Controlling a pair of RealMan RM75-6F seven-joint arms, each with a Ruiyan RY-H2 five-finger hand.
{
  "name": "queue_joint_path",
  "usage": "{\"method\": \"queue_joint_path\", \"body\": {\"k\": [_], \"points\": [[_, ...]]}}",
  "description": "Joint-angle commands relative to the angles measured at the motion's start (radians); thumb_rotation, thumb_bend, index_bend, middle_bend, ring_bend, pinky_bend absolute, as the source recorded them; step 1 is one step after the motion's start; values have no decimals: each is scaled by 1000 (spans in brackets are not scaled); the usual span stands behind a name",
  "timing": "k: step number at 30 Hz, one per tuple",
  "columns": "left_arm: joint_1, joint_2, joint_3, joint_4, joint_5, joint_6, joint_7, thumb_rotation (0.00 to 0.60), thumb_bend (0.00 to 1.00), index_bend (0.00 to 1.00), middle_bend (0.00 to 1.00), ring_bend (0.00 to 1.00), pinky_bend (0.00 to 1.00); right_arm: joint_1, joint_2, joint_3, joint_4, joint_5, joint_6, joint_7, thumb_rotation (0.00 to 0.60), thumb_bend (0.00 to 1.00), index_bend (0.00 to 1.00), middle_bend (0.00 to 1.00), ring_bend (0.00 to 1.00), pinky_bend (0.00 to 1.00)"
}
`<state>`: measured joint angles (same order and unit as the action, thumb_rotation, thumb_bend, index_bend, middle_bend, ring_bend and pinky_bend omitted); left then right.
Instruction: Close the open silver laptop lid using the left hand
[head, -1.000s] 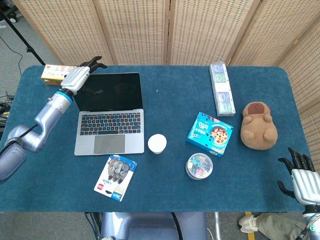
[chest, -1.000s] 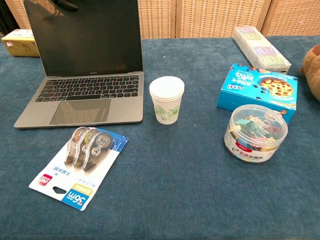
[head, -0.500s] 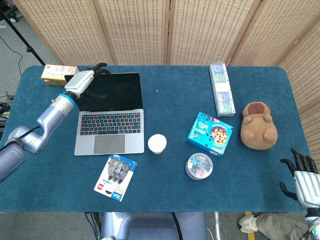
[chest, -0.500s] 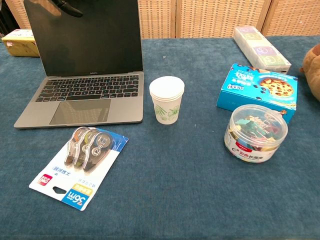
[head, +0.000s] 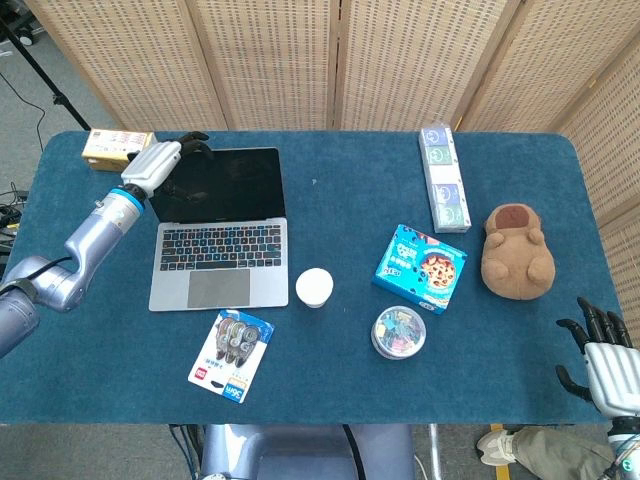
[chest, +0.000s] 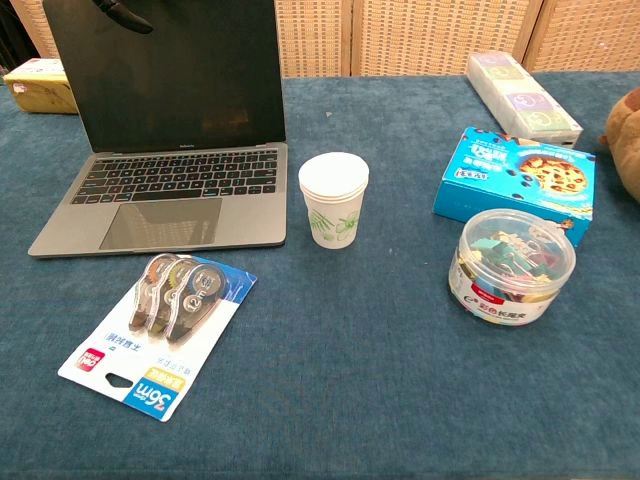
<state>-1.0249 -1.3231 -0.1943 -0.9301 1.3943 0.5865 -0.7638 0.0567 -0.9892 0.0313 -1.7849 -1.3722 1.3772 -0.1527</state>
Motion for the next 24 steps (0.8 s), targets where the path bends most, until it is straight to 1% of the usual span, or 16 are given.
{"method": "queue_joint_path", "body": {"k": [1,12,18,24], "points": [[4,11,-7,-20,-19,-4,23,600,190,337,186,223,179,0,0,0,0,-1,1,-1,600,352,240,0,0,0],[20,74,-37,-151,-102,-8,133,600,187,340,191,232,186,-4,4,-4,-10,-16,11,1,600,353,245,0,0,0],[35,113,-47,-243,-163,-6,214,600,185,340,191,240,192,-12,14,-7,-23,-34,29,8,600,353,247,0,0,0],[49,138,-50,-312,-219,-8,268,600,185,340,191,244,195,-19,20,-12,-33,-52,44,11,600,353,248,0,0,0]]}}
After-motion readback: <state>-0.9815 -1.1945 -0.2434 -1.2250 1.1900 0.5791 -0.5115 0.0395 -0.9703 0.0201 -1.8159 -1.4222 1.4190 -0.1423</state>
